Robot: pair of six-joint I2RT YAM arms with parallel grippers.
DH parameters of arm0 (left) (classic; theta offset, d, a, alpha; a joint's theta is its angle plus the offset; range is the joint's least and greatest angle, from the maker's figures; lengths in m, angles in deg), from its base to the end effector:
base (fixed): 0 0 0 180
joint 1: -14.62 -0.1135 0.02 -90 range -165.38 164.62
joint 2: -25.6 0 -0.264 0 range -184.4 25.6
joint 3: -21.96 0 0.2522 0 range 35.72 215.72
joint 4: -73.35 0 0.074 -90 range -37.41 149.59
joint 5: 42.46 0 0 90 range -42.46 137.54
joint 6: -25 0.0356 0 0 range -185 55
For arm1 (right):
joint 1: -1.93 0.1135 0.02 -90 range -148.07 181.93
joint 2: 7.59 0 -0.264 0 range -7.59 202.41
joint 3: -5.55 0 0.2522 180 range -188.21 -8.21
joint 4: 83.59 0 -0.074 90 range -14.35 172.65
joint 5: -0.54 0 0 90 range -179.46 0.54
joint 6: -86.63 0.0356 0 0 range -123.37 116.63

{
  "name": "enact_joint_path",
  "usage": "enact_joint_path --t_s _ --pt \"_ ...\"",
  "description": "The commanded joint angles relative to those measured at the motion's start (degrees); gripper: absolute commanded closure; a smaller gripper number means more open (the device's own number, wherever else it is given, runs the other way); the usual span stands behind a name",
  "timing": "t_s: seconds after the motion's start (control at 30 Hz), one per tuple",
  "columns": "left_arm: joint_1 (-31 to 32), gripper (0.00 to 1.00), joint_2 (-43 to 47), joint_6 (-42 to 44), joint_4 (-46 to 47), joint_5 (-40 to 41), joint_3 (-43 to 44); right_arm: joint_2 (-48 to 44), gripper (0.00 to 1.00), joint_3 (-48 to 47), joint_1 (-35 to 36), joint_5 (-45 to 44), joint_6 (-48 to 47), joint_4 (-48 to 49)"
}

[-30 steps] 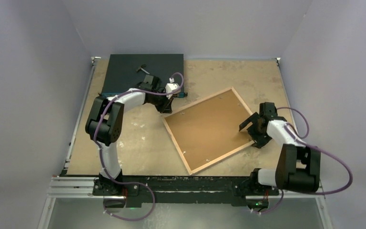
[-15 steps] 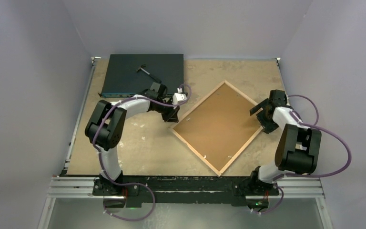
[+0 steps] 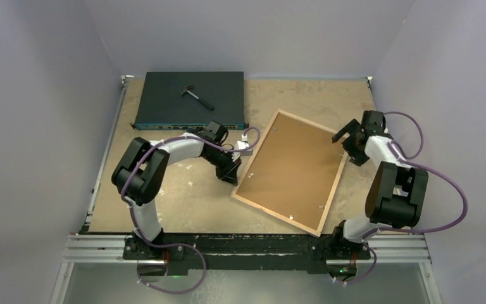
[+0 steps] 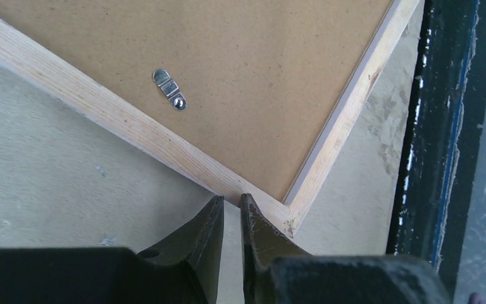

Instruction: Put the photo into the frame

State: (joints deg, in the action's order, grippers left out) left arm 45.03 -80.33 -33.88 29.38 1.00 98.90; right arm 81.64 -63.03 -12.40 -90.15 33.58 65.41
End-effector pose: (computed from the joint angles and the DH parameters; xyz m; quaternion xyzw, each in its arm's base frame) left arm 0.2818 -0.1954 0.1510 0.5150 0.7507 -0.3899 0.1385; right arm 0.3104 -0.0797 0.2026 0.4105 0.8506 0.0588 0.3232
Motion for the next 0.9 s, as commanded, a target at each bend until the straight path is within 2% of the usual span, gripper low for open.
enact_joint_path --t_s 0.0,0.07,0.1,0.13,0.17,0.3,0.37,0.57,0.7,0.87 --pt "-1.76 0.85 0.91 -1.22 -7.08 0.50 -0.46 -6.35 0.01 -2.42 0.18 -3.26 -2.24 -0.60" --pt "-4.38 0.79 2.47 -5.79 -3.56 -0.45 -0.02 -10.26 0.01 -2.34 0.78 -2.55 -3.12 0.49" --pt "-5.08 0.66 3.42 -7.94 -1.66 -0.84 0.01 -12.26 0.01 -1.92 1.56 -1.69 -3.42 1.64" --pt "-5.25 0.57 4.36 -9.53 -0.06 -0.31 0.00 -13.94 0.01 -1.56 2.73 -0.99 -3.42 2.46" --pt "-5.20 0.55 5.08 -11.25 1.42 0.75 0.21 -15.21 0.01 -1.45 4.50 -0.49 -3.41 2.67" --pt "-5.18 0.55 5.69 -16.88 6.03 3.45 1.00 -15.59 0.01 -0.70 16.20 0.51 -1.97 5.04" --pt "-5.02 0.60 4.46 -18.03 7.14 3.72 1.05 -14.00 0.01 0.99 22.71 3.49 0.44 7.77" --pt "-5.10 0.64 -0.32 -22.36 10.67 -0.70 -0.93 -11.09 0.03 8.34 37.49 8.58 9.85 22.60" --pt "-5.04 0.62 -1.97 -23.61 12.10 -3.53 -1.21 -7.28 0.07 10.51 44.35 9.45 14.00 28.89" --pt "-5.01 0.60 -2.39 -24.26 13.15 -6.23 -1.34 -2.09 0.12 11.52 48.72 11.22 18.00 33.26"
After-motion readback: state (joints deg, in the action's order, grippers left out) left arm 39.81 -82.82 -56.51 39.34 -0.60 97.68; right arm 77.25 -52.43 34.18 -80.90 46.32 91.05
